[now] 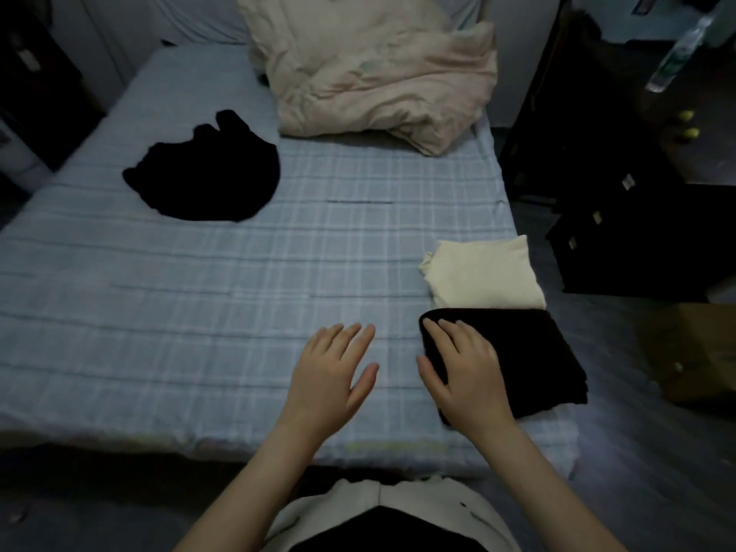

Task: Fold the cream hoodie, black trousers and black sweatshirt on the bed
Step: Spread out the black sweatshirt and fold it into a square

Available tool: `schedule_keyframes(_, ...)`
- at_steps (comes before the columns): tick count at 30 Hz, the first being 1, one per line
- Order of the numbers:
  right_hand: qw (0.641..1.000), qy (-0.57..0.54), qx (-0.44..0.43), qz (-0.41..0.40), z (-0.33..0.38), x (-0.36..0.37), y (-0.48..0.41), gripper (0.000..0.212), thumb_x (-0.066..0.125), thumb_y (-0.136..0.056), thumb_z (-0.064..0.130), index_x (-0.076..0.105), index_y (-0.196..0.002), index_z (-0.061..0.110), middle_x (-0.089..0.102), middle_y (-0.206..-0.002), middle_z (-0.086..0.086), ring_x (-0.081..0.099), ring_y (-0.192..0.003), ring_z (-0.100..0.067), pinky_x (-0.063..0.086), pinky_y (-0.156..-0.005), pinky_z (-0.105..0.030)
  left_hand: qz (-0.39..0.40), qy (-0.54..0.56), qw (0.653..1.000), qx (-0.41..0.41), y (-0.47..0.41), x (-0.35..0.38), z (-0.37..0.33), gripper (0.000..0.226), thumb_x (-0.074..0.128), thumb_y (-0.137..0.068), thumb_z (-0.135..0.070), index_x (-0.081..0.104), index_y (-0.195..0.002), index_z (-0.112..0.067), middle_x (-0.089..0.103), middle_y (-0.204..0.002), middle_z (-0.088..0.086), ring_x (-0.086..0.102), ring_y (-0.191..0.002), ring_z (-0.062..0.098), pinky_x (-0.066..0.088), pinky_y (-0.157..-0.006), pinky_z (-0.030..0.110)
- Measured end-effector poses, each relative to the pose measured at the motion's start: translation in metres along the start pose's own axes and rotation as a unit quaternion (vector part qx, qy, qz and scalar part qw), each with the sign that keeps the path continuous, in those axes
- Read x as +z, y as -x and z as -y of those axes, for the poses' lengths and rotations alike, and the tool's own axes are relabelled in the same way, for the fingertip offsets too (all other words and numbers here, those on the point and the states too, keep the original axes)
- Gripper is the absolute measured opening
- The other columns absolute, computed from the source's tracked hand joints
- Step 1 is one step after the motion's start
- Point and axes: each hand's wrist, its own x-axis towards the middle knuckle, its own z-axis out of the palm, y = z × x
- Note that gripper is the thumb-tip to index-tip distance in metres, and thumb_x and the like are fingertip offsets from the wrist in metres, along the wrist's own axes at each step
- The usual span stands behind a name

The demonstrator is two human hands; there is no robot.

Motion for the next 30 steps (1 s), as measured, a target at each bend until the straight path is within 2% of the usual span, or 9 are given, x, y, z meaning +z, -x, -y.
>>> schedule_keyframes(3,1.0,-0.002,0.027,0.012,0.035,0.024,0.012,0.062,0.036,-0.094,0.051,0.058,-0.137,0.011,0.062,-0.132,-0.011,0.053,-0.126,-0.036,0.044,-0.103,-0.051,0.022,0.006,1.0,-0.013,0.034,-0.014,0.038,0.052,0.04,-0.097,-0.042,0.057,-0.135,-0.011,0.063,-0.13,0.007,0.059,-0.12,0.028,0.046,-0.102,0.043)
schedule_keyframes(7,0.999,-0.02,0.032,-0.003,0.084,0.043,0.013,0.06,0.036,-0.094,0.05,0.058,-0.135,0.012,0.063,-0.129,-0.008,0.054,-0.125,-0.032,0.043,-0.103,-0.046,-0.003,0.009,1.0,-0.025,0.062,-0.049,0.086,0.051,0.04,-0.098,-0.041,0.058,-0.134,-0.01,0.063,-0.13,0.004,0.058,-0.12,0.024,0.046,-0.103,0.04)
schedule_keyframes(12,0.999,-0.041,0.009,-0.004,0.136,0.056,0.004,0.059,0.038,-0.095,0.048,0.057,-0.137,0.012,0.062,-0.129,-0.006,0.054,-0.123,-0.03,0.044,-0.101,-0.049,-0.048,0.006,0.998,-0.051,0.088,-0.089,0.127,0.05,0.04,-0.098,-0.041,0.058,-0.133,-0.011,0.062,-0.13,0.003,0.057,-0.12,0.02,0.043,-0.104,0.035)
schedule_keyframes(20,0.996,-0.055,-0.059,0.034,0.181,0.072,-0.008,0.046,0.055,-0.098,0.035,0.054,-0.139,0.015,0.06,-0.13,-0.003,0.051,-0.126,-0.027,0.042,-0.104,-0.048,-0.079,0.02,0.985,-0.15,0.132,-0.108,0.144,0.052,0.039,-0.097,-0.041,0.059,-0.133,-0.009,0.063,-0.129,0.004,0.059,-0.118,0.021,0.048,-0.1,0.04)
schedule_keyframes(24,0.991,-0.064,-0.093,0.069,0.196,0.076,-0.019,0.051,0.045,-0.098,0.043,0.055,-0.139,0.015,0.06,-0.13,-0.002,0.051,-0.125,-0.026,0.041,-0.105,-0.049,-0.093,0.026,0.973,-0.208,0.145,-0.112,0.141,0.052,0.039,-0.097,-0.04,0.059,-0.133,-0.008,0.063,-0.128,0.005,0.059,-0.117,0.022,0.046,-0.101,0.039)
schedule_keyframes(30,0.986,-0.068,-0.139,0.067,0.226,0.091,-0.031,0.057,0.036,-0.095,0.048,0.057,-0.136,0.014,0.062,-0.126,0.0,0.054,-0.12,-0.023,0.045,-0.101,-0.047,-0.099,0.021,0.968,-0.23,0.156,-0.121,0.161,0.051,0.039,-0.098,-0.041,0.057,-0.135,-0.01,0.062,-0.13,0.003,0.057,-0.12,0.021,0.044,-0.103,0.039)
